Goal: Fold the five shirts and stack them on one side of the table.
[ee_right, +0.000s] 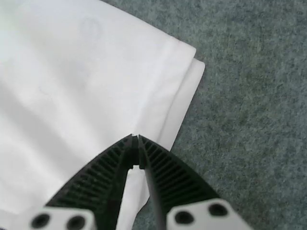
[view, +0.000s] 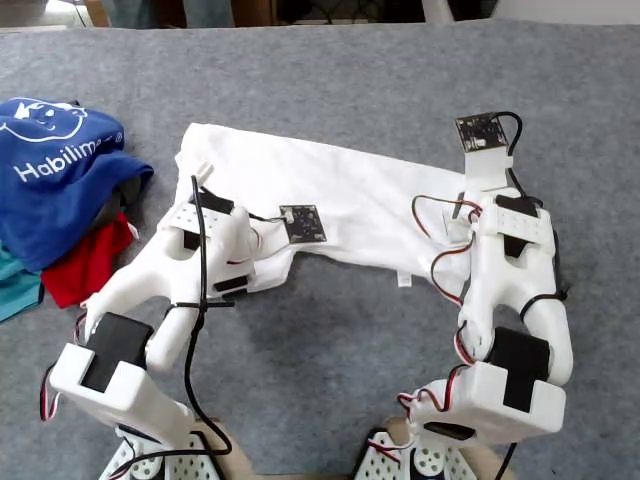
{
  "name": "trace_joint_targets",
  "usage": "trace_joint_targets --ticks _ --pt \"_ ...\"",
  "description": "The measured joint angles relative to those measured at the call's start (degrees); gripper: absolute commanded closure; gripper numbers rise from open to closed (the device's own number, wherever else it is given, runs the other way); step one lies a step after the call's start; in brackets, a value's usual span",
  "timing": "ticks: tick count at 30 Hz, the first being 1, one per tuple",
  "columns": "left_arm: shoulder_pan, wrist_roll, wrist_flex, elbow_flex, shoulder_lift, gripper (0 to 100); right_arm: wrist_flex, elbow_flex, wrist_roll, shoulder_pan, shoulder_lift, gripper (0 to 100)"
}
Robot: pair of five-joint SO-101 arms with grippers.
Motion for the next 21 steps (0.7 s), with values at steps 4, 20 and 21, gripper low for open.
trace_joint_targets --ticks 4,20,21 --pt "0.1 0.5 0.1 0.1 0.0 97 0.0 0.0 0.0 0.0 0.0 98.1" --pt "-0.8 1.4 0.1 -10.1 0.1 97 0.0 0.0 0.0 0.0 0.0 98.1" --pt "-1.2 0.1 0.1 -11.3 0.1 97 0.0 0.0 0.0 0.0 0.0 98.1"
